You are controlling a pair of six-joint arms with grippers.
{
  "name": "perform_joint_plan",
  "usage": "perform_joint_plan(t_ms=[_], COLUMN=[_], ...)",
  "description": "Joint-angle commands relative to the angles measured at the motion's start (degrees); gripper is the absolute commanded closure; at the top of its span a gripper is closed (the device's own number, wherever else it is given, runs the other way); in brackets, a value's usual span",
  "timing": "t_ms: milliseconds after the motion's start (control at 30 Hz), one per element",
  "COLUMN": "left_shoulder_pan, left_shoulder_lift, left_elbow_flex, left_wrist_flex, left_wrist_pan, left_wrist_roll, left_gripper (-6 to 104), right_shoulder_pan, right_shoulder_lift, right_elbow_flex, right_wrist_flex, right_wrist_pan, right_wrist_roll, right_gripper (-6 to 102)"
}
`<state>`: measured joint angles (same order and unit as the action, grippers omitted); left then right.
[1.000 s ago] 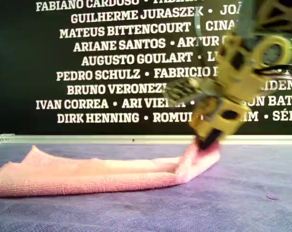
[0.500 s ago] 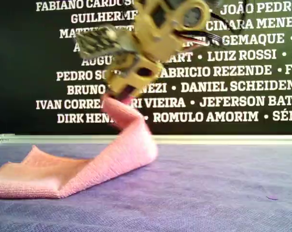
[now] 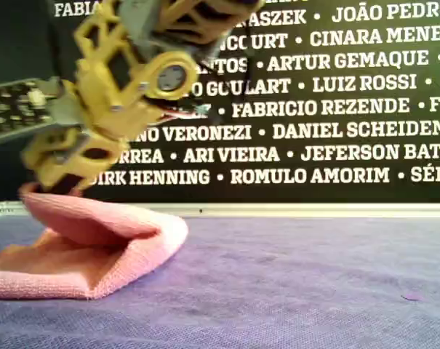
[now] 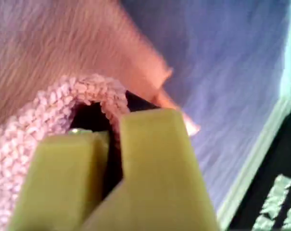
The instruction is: Fold a cloth
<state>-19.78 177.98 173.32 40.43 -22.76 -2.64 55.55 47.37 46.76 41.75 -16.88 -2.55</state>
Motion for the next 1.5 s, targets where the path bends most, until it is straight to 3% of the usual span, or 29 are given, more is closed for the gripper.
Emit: perform_joint_plan(t_ms=[0,367,633,900,933,1100,1200,1367,1467], left_shoulder_pan=[0.6,0.6,0.6,0.6,0.6,0.6,0.6,0.6,0.6], left_shoulder_lift=[0.5,0.5,0.5,0.5,0.5,0.5,0.5,0.4,0.4], left_elbow_flex=[-1.1,-1.1,-1.1,-1.1,-1.1,-1.1,-1.1,-1.1,-1.1], left_wrist_flex=[-1.8,-1.8,-1.8,-1.8,-1.8,-1.8,-1.8,-1.8,-1.7], left_wrist_pan=[0.2,0.2,0.2,0.2,0.2,0.1,0.1,0.1,0.1], left_wrist_roll=[-0.2,-0.2,-0.2,-0.2,-0.2,-0.2,-0.1,-0.1,0.0], left_gripper=[97,96,96,96,96,96,96,96,96], right_shoulder_pan=[1.8,2.0,1.7,1.0,1.0,1.5,2.0,2.0,2.0], right_shoulder_lift=[-1.8,-17.5,-17.0,-16.5,-16.3,-10.4,-8.6,-8.3,-8.3], right_elbow_flex=[-10.8,-28.3,-30.6,-30.7,-30.7,-30.0,-30.6,-30.7,-30.7], right_wrist_flex=[-3.3,-3.3,-2.1,-1.9,-1.5,5.8,12.1,17.1,18.3], right_wrist_pan=[0.4,0.3,0.4,0.3,0.3,-0.6,-0.1,0.4,0.4], right_wrist_roll=[0.26,0.18,0.18,0.00,-0.70,-1.05,-3.69,-13.80,-16.17], right_gripper=[97,94,52,52,51,50,50,50,50])
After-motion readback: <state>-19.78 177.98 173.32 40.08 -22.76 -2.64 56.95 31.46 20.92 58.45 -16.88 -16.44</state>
